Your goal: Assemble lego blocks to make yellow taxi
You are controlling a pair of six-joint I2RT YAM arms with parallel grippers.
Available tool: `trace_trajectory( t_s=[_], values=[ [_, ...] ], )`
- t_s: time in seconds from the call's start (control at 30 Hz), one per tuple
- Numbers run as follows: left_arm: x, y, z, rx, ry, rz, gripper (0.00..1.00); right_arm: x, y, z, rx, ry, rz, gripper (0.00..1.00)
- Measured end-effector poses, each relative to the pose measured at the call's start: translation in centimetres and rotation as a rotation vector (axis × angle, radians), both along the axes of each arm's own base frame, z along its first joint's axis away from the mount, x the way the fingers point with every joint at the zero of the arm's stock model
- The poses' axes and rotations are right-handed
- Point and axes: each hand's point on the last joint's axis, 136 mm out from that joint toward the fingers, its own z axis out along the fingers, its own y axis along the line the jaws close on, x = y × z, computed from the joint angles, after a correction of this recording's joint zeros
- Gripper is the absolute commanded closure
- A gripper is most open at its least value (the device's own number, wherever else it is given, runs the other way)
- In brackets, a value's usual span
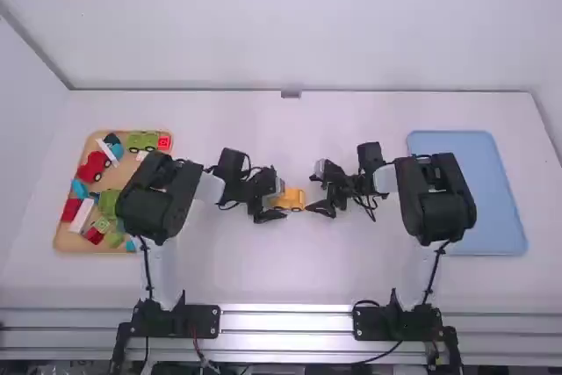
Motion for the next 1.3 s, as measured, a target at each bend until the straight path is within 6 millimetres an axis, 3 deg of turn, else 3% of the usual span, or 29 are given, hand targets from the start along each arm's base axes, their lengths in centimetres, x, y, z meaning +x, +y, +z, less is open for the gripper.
trace_trajectory(
  t_s=[0.23, 0.43, 0.6, 0.67, 0.97, 1.07, 1.17, 1.2, 1.3],
  values=[
    [-0.3, 1.2, 1.2, 0.087, 0.04, 0.058, 0.01, 0.5, 1.2, -0.6, -0.003, -0.146, 0.009, 0.02],
    [-0.7, 2.9, 4.4, 0.163, 0.031, 0.116, 0.01, -0.7, 4.8, -1.2, 0.044, -0.19, 0.047, 0.02],
    [-1.1, 4.6, 6.9, 0.184, 0.025, 0.164, 0.01, -1.6, 6.1, -1.2, 0.045, -0.159, 0.063, 0.02],
    [-1.2, 6.2, 8.6, 0.204, 0.014, 0.212, 0.01, -1.9, 7.0, -1.2, 0.038, -0.135, 0.064, 0.02],
    [-1.1, 10.5, 12.4, 0.241, -0.034, 0.366, 0.01, -0.9, 9.4, -0.8, 0.013, -0.143, 0.052, 0.02],
    [-0.4, 12.3, 14.2, 0.215, -0.061, 0.463, 0.01, 0.0, 10.9, -1.4, 0.012, -0.154, 0.042, 0.02],
    [-0.2, 13.4, 14.6, 0.203, -0.064, 0.516, 0.01, 0.2, 11.5, -2.1, 0.009, -0.134, 0.033, 0.01],
    [-0.2, 13.7, 14.5, 0.2, -0.061, 0.532, 0.01, 0.1, 11.7, -2.2, 0.012, -0.127, 0.036, 0.01],
    [-0.2, 14.2, 14.0, 0.199, -0.05, 0.556, 0.01, 0.3, 12.0, -2.0, 0.016, -0.12, 0.032, 0.18]
  ],
)
